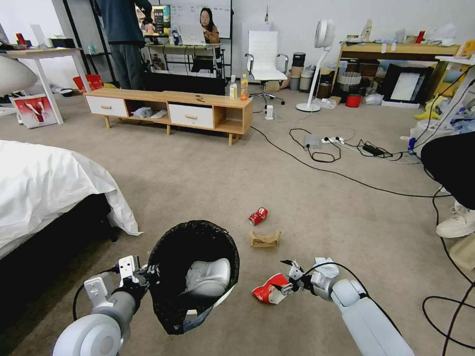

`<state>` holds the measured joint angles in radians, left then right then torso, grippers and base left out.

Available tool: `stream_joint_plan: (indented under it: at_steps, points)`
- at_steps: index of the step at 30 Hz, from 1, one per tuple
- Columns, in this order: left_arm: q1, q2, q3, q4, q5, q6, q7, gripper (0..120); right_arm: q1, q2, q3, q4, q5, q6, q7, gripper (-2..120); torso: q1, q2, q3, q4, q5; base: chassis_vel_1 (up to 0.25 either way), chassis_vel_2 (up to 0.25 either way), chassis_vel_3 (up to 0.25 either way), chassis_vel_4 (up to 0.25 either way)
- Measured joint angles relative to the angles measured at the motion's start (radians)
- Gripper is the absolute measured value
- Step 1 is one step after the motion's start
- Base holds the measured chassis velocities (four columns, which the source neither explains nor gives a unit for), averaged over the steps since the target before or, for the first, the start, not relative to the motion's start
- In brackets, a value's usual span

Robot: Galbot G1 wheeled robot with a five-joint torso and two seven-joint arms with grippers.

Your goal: Pick up the trash bin and place the garbage on the floor into it.

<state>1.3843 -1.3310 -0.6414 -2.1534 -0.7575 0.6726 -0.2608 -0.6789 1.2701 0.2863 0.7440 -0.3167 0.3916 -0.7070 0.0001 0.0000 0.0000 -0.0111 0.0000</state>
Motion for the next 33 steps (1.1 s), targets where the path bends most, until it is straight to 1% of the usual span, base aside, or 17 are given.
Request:
stream_joint_plan:
  at_steps: [8, 13, 19, 26, 33]
  points:
    - [0.001, 0.002, -0.002, 0.0, 0.001, 0.0, 0.001, 3, -0.006, 0.003, -0.005, -0.003, -0.039, 0.001, 0.0, 100, 0.0, 0.0, 0.0, 0.0001, 0.0, 0.0, 0.0, 0.0, 0.0]
    - [0.002, 0.001, -0.003, 0.001, 0.001, -0.001, 0.002, 3, -0.016, -0.005, 0.004, 0.015, -0.091, 0.026, -0.003, 100, 0.0, 0.0, 0.0, 0.0002, 0.0, 0.0, 0.0, 0.0, 0.0]
    - [0.002, 0.0, 0.0, 0.001, 0.002, -0.001, 0.002, 3, -0.018, -0.009, 0.01, 0.018, -0.11, 0.033, -0.004, 100, 0.0, 0.0, 0.0, 0.0001, 0.0, 0.0, 0.0, 0.0, 0.0]
    - [0.006, -0.002, 0.003, 0.0, 0.008, -0.001, 0.003, 3, -0.005, -0.01, 0.031, 0.002, -0.194, 0.04, -0.007, 100, 0.0, 0.0, 0.0, 0.0002, 0.0, 0.0, 0.0, 0.0, 0.0]
    - [0.013, -0.003, 0.003, -0.004, 0.011, -0.001, 0.005, 3, 0.008, -0.005, 0.025, -0.013, -0.206, 0.039, -0.012, 100, 0.0, 0.0, 0.0, 0.0001, 0.0, 0.0, 0.0, 0.0, 0.0]
